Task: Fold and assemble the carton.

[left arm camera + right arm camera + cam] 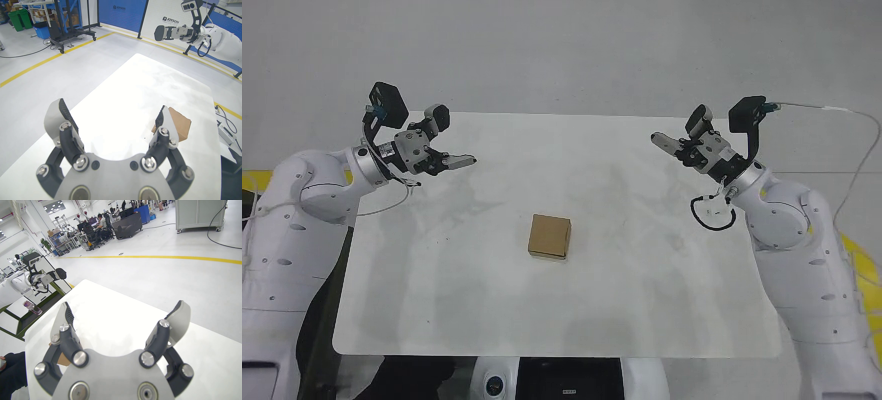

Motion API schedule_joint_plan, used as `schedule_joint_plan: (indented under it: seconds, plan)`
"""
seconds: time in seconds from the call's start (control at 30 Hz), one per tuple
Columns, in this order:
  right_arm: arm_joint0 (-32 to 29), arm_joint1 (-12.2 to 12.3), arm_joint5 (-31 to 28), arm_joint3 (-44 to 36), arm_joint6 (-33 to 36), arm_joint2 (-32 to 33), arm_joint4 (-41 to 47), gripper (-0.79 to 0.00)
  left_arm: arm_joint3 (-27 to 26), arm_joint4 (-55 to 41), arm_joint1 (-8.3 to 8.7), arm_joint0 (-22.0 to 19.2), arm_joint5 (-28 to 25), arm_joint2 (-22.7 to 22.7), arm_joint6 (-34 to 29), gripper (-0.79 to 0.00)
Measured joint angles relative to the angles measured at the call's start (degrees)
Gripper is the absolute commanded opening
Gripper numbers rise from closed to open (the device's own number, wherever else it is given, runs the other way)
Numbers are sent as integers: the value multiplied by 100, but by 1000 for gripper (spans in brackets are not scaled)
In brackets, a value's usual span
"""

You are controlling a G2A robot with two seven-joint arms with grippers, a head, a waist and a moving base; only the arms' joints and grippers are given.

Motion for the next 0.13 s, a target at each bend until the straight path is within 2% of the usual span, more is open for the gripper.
schedule_joint_plan:
  seconds: [0.13]
  plan:
    - [0,0,0,0,0,0,0,0,0,0,0,0,0,0,0,0]
